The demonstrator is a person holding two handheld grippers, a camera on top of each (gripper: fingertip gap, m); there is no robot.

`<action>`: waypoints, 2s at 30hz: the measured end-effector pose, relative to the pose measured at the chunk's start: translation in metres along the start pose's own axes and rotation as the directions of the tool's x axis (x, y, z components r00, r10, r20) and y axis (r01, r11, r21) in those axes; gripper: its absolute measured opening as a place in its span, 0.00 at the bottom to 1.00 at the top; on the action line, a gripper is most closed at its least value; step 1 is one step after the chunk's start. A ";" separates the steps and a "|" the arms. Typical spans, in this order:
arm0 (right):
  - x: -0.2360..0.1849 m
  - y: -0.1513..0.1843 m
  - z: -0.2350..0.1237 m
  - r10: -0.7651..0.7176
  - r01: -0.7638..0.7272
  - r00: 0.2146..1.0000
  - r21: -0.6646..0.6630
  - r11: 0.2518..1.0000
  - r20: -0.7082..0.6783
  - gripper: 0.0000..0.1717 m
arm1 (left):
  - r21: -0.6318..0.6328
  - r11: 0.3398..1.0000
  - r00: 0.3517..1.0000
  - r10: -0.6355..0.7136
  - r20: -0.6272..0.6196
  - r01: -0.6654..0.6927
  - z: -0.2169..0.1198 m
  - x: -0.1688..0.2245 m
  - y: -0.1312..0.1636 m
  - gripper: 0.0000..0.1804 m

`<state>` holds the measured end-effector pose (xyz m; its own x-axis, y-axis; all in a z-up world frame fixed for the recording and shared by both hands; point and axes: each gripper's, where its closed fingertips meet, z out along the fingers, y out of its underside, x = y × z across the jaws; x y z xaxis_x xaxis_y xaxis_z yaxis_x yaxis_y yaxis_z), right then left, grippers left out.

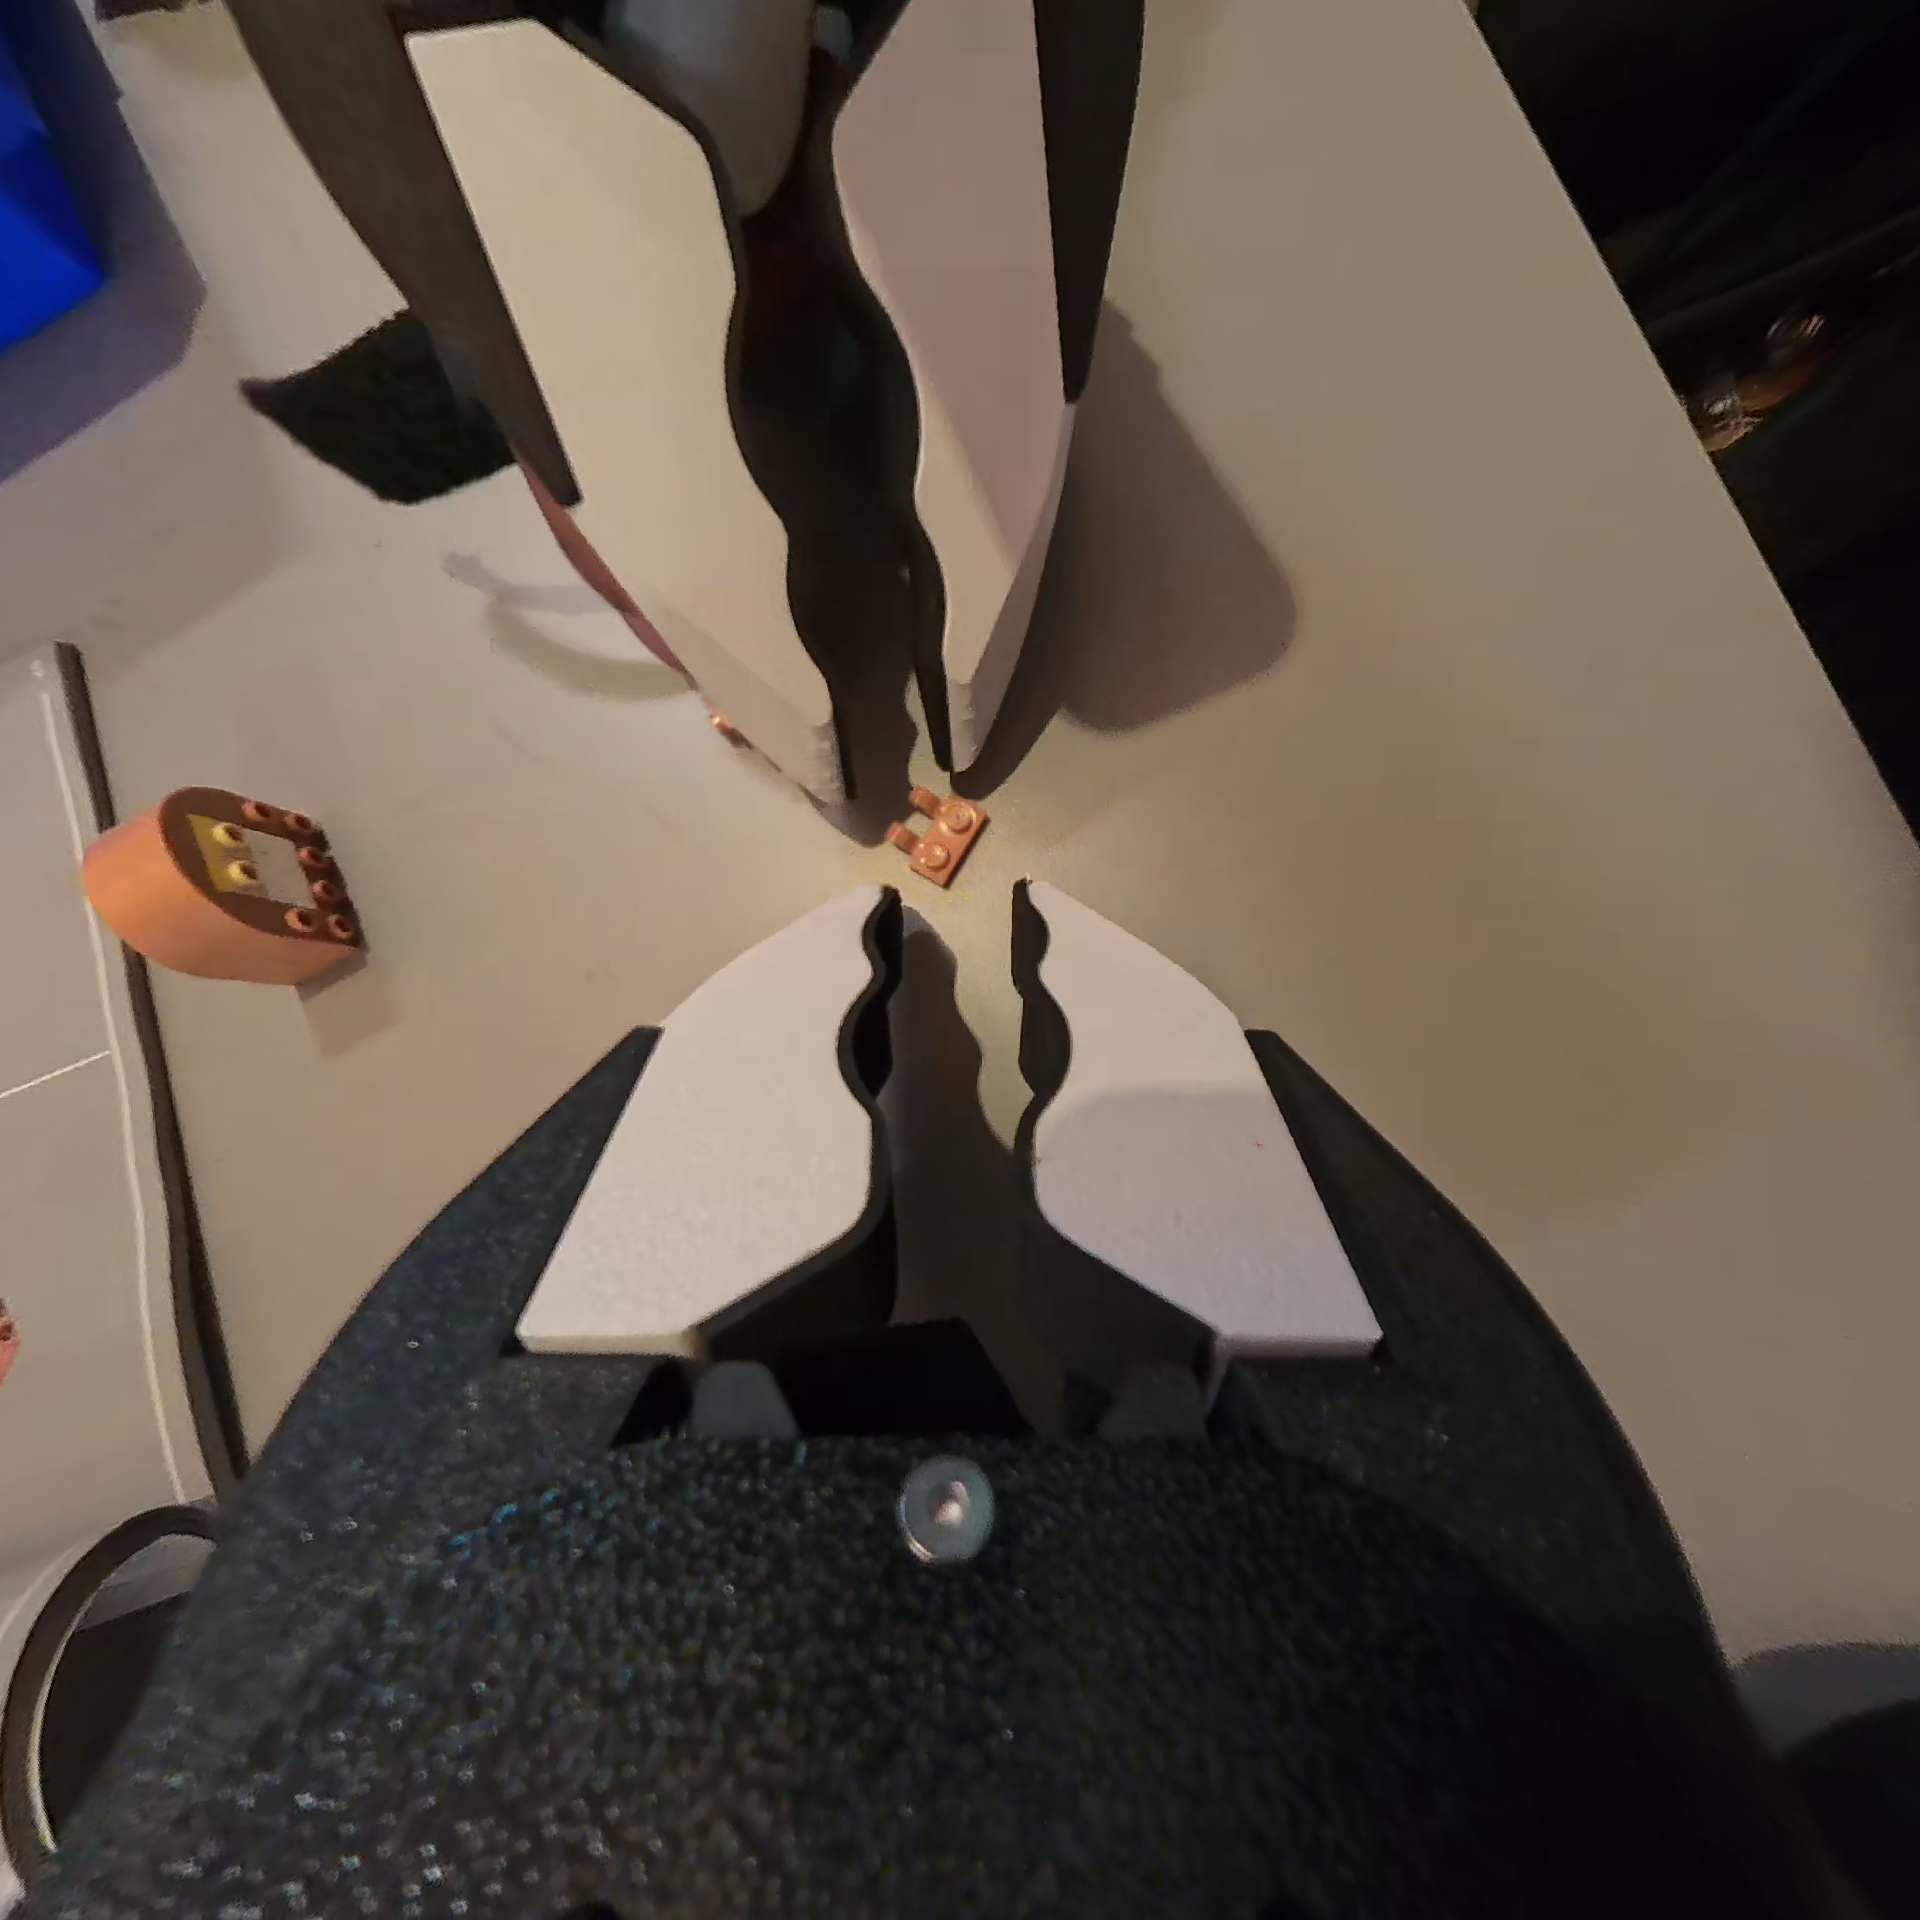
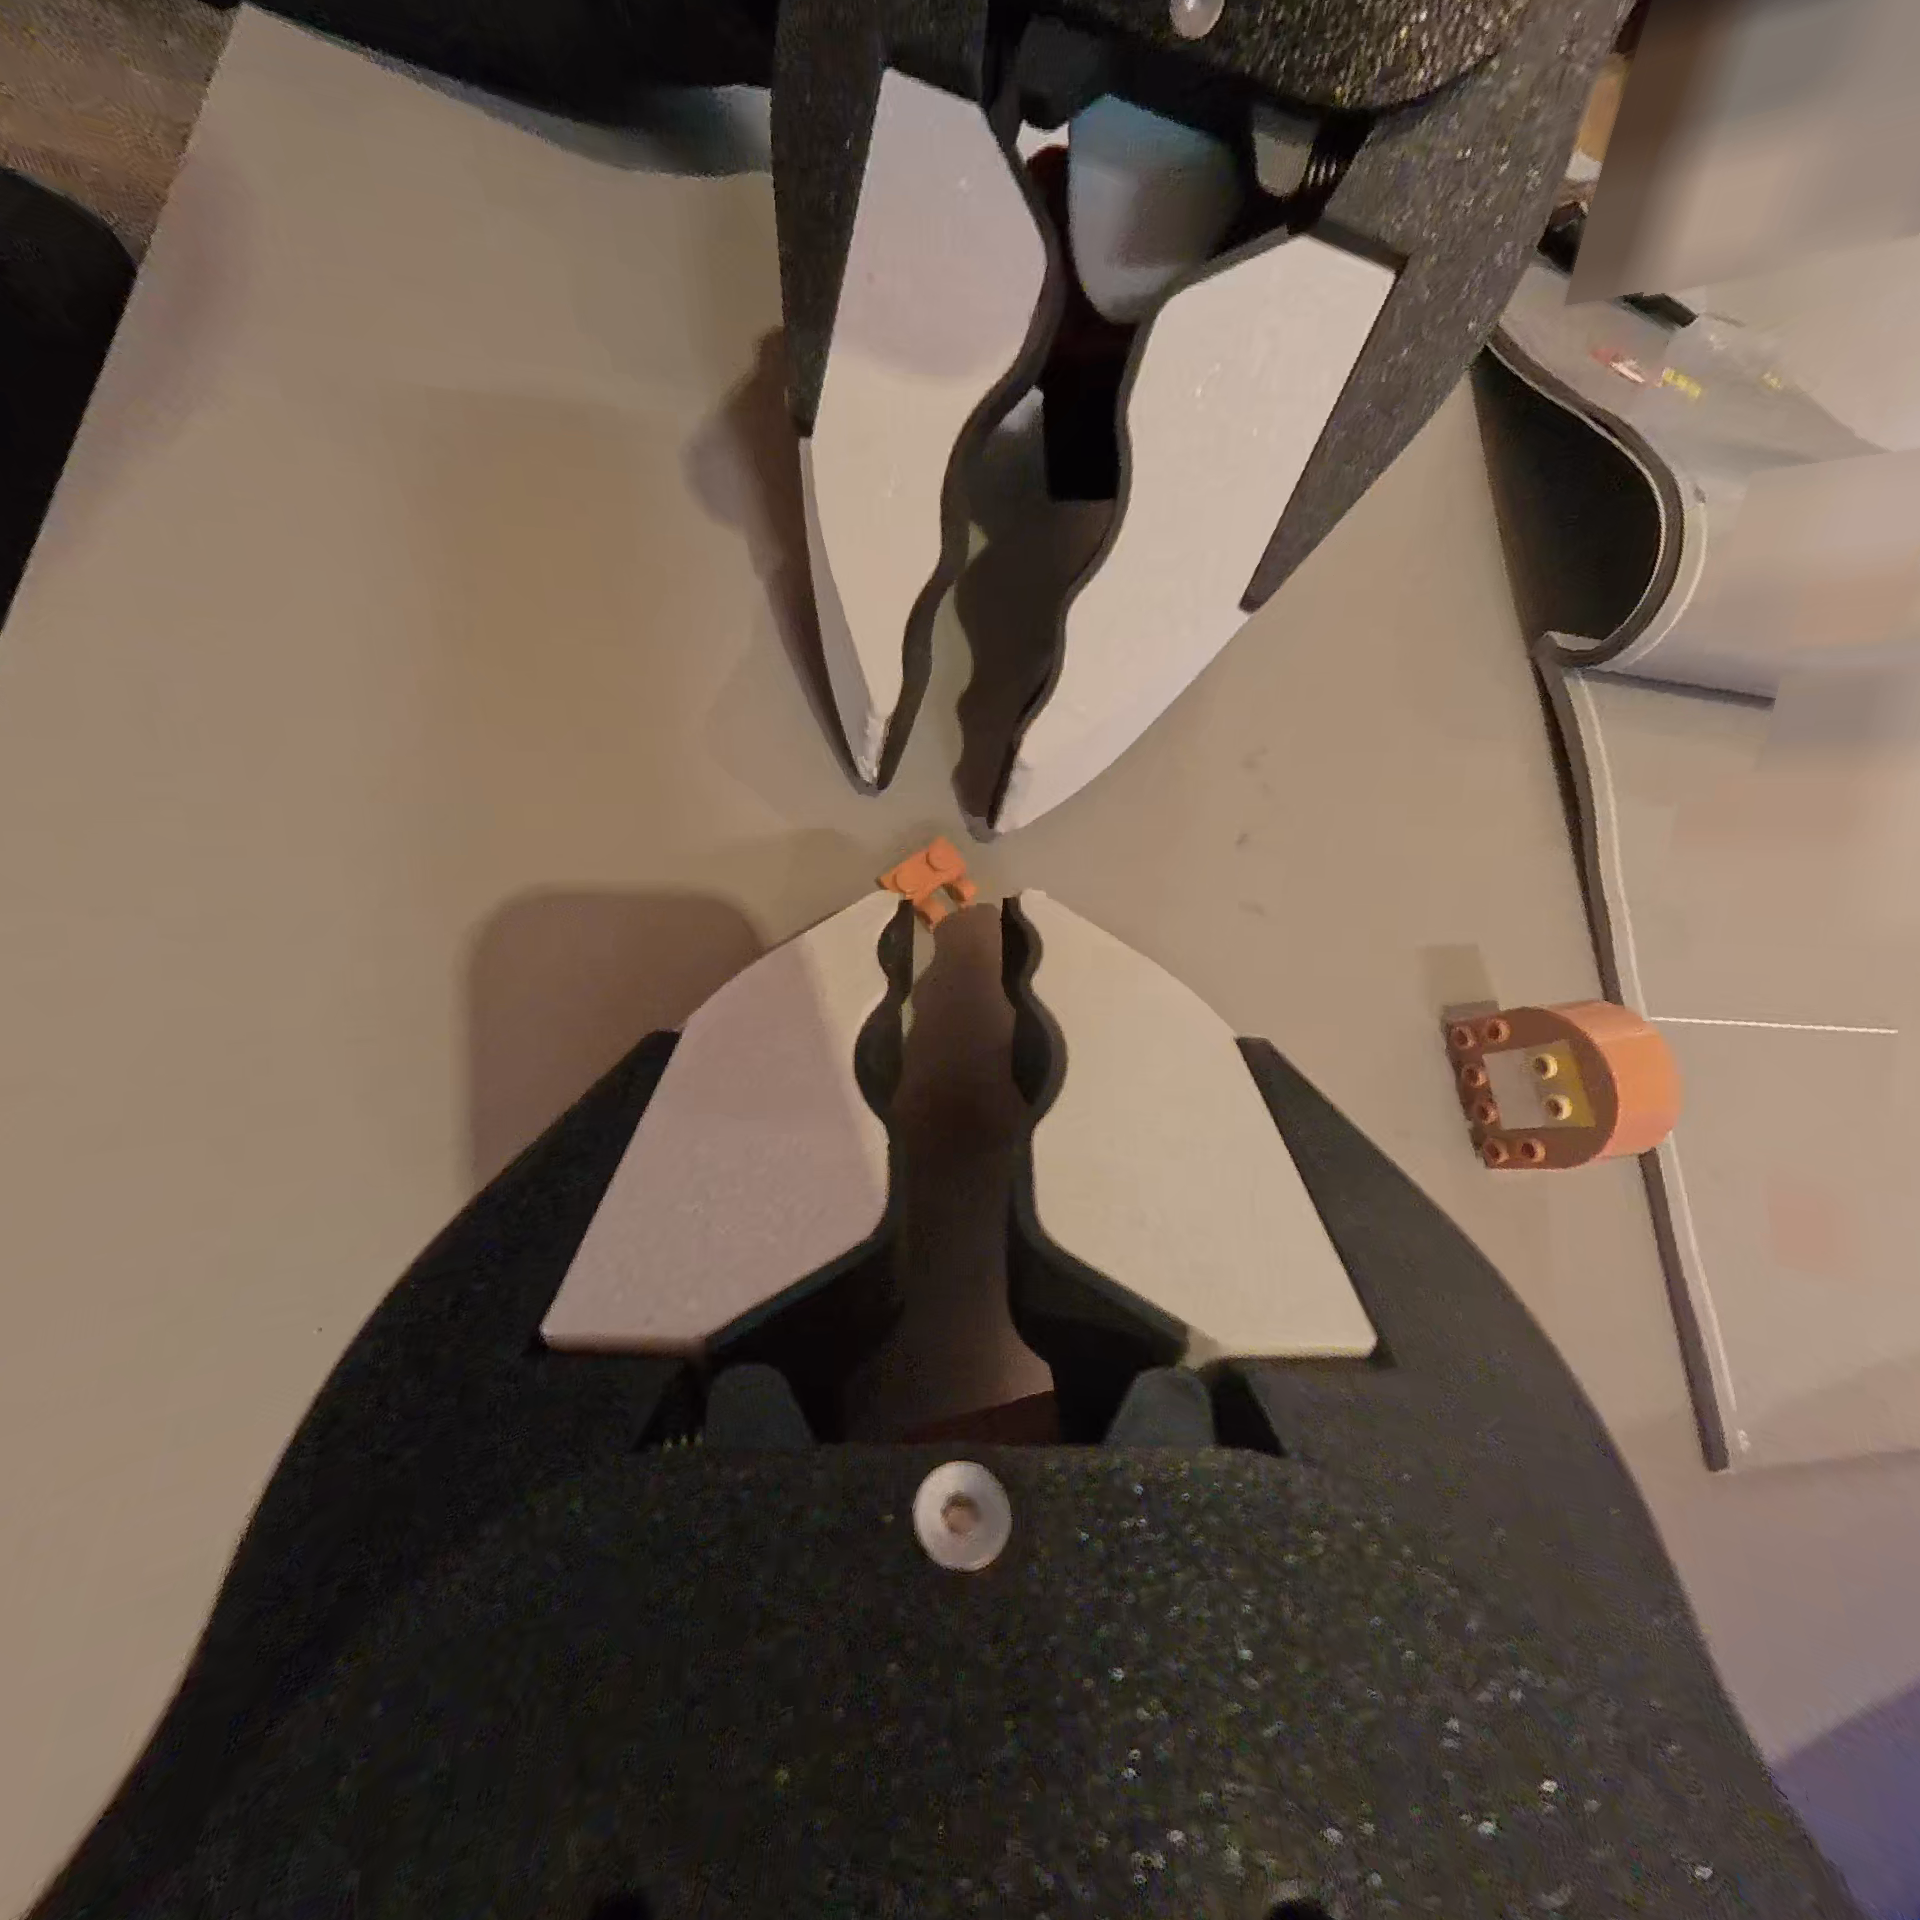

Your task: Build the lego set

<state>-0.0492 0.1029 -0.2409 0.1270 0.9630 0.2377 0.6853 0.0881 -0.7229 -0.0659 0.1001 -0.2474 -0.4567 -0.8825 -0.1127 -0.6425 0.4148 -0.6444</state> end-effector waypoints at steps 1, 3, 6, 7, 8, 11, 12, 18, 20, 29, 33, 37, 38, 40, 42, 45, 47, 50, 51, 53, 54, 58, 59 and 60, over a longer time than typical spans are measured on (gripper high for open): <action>0.001 -0.001 0.000 -0.010 0.010 1.000 -0.007 1.000 -0.001 0.09 | -0.002 1.000 1.000 0.001 -0.004 -0.001 -0.001 0.001 0.000 0.11; 0.004 -0.002 -0.003 -0.043 0.043 0.999 -0.011 0.999 -0.011 0.09 | -0.004 1.000 1.000 0.006 -0.006 -0.006 -0.001 0.002 0.001 0.11; 0.010 -0.003 -0.009 -0.076 0.076 0.997 -0.016 0.997 -0.018 0.09 | -0.006 1.000 1.000 0.008 -0.012 -0.008 -0.002 0.003 0.000 0.10; 0.012 -0.002 -0.010 -0.075 0.075 0.997 -0.025 0.997 -0.013 0.09 | -0.003 1.000 1.000 0.006 -0.011 -0.006 -0.002 0.003 0.000 0.10; 0.013 0.001 -0.012 -0.074 0.074 0.997 -0.034 0.997 -0.008 0.09 | 0.000 1.000 1.000 -0.001 -0.013 0.001 -0.002 0.003 -0.001 0.10; 0.017 0.007 -0.016 -0.060 0.059 0.998 -0.040 0.997 -0.024 0.09 | -0.018 1.000 1.000 -0.011 -0.019 0.010 0.002 0.004 0.000 0.09; 0.020 0.008 -0.017 -0.052 0.050 0.998 -0.037 0.998 -0.044 0.09 | -0.023 1.000 1.000 -0.008 -0.022 0.008 0.004 0.005 0.000 0.09; 0.021 0.015 -0.019 -0.019 0.015 0.997 -0.053 0.998 -0.070 0.06 | -0.006 1.000 1.000 -0.004 -0.019 0.004 0.007 0.005 -0.004 0.09; 0.019 0.016 -0.020 -0.002 -0.001 0.998 -0.050 0.999 -0.061 0.06 | -0.004 1.000 1.000 -0.006 -0.014 0.006 0.008 0.004 -0.004 0.09; 0.007 0.022 -0.031 -0.041 0.039 0.999 -0.057 0.998 -0.028 0.05 | 0.006 1.000 1.000 -0.004 0.010 0.004 0.009 -0.001 -0.005 0.09; 0.005 0.021 -0.037 -0.063 0.063 0.997 -0.024 0.998 -0.041 0.05 | 0.008 1.000 1.000 -0.002 0.014 0.002 0.009 -0.001 -0.005 0.09; 0.002 0.018 -0.035 -0.062 0.061 0.997 -0.021 0.998 -0.045 0.05 | 0.010 1.000 1.000 -0.003 0.015 0.003 0.009 -0.001 -0.005 0.08; 0.000 0.020 -0.032 -0.059 0.057 0.998 -0.039 0.998 -0.038 0.05 | 0.010 1.000 1.000 -0.003 0.015 0.003 0.009 -0.001 -0.005 0.08; -0.002 0.021 -0.030 -0.068 0.066 0.997 -0.054 0.996 -0.036 0.05 | 0.009 1.000 1.000 -0.003 0.015 0.003 0.009 -0.001 -0.005 0.08; -0.008 0.023 -0.030 -0.084 0.083 0.996 -0.065 0.994 -0.007 0.03 | 0.008 1.000 1.000 -0.002 0.016 0.002 0.009 -0.001 -0.005 0.08; -0.012 0.029 -0.028 -0.101 0.101 0.995 -0.101 0.990 0.007 0.03 | 0.008 1.000 1.000 -0.003 0.016 0.003 0.009 -0.001 -0.005 0.08; -0.016 0.027 -0.031 -0.102 0.104 0.994 -0.085 0.991 0.027 0.03 | 0.008 1.000 1.000 -0.002 0.015 0.002 0.009 -0.001 -0.005 0.08; -0.013 0.020 -0.038 -0.068 0.069 0.998 -0.040 0.997 0.015 0.03 | 0.013 1.000 1.000 -0.012 0.014 0.012 0.008 -0.002 -0.004 0.08; -0.009 0.021 -0.040 -0.050 0.050 0.999 -0.043 0.998 -0.001 0.03 | 0.012 1.000 1.000 -0.016 0.012 0.016 0.008 -0.002 -0.004 0.08; 0.001 0.029 -0.041 -0.021 0.017 0.999 -0.078 0.997 -0.050 0.03 | 0.010 1.000 1.000 -0.021 0.003 0.021 0.008 -0.001 -0.003 0.08; 0.006 0.034 -0.041 -0.016 0.008 0.997 -0.107 0.994 -0.072 0.03 | 0.009 1.000 1.000 -0.021 -0.001 0.021 0.008 0.000 -0.003 0.07; 0.012 0.037 -0.036 0.021 -0.030 0.996 -0.109 0.994 -0.091 0.04 | 0.005 1.000 1.000 -0.017 0.003 0.017 0.007 0.000 -0.003 0.07; 0.012 0.037 -0.034 0.021 -0.031 0.995 -0.109 0.994 -0.093 0.04 | 0.006 1.000 1.000 -0.017 0.005 0.017 0.007 0.000 -0.004 0.07; 0.013 0.038 -0.033 0.016 -0.028 0.995 -0.117 0.993 -0.099 0.04 | 0.005 1.000 1.000 -0.018 0.007 0.018 0.007 -0.001 -0.004 0.07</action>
<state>0.0018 0.1105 -0.2438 0.2083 0.9343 0.2892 0.7604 0.0312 -0.6486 -0.0588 0.0976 -0.2506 -0.4410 -0.8912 -0.1063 -0.6473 0.3979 -0.6502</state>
